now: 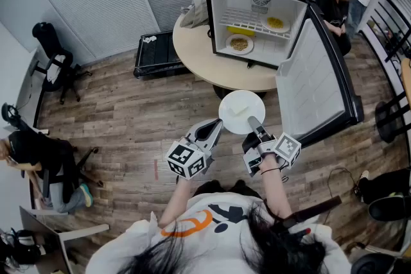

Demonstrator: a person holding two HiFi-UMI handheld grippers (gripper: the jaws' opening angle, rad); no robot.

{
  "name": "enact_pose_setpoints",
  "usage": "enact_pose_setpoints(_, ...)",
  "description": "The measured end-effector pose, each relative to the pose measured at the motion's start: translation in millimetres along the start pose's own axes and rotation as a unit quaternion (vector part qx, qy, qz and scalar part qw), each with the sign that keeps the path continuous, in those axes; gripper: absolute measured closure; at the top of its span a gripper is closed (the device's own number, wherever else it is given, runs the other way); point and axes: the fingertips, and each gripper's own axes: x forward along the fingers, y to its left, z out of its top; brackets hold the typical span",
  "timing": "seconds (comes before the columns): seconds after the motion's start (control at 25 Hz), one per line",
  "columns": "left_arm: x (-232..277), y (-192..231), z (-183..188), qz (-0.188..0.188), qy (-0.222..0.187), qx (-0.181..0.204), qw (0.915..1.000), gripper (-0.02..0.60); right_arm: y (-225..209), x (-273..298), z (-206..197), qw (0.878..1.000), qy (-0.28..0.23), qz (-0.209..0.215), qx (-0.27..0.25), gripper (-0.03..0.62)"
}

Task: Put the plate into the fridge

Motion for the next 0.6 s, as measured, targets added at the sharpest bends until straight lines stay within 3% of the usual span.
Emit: enact_pose_setpoints(0.6, 14.3, -11.8, -6.9, -0.010, 0.012, 0.003, 0.9999, 0.571, -9.7, -8.6, 6.2, 1.000, -0.004, -0.008, 0.028, 0.565)
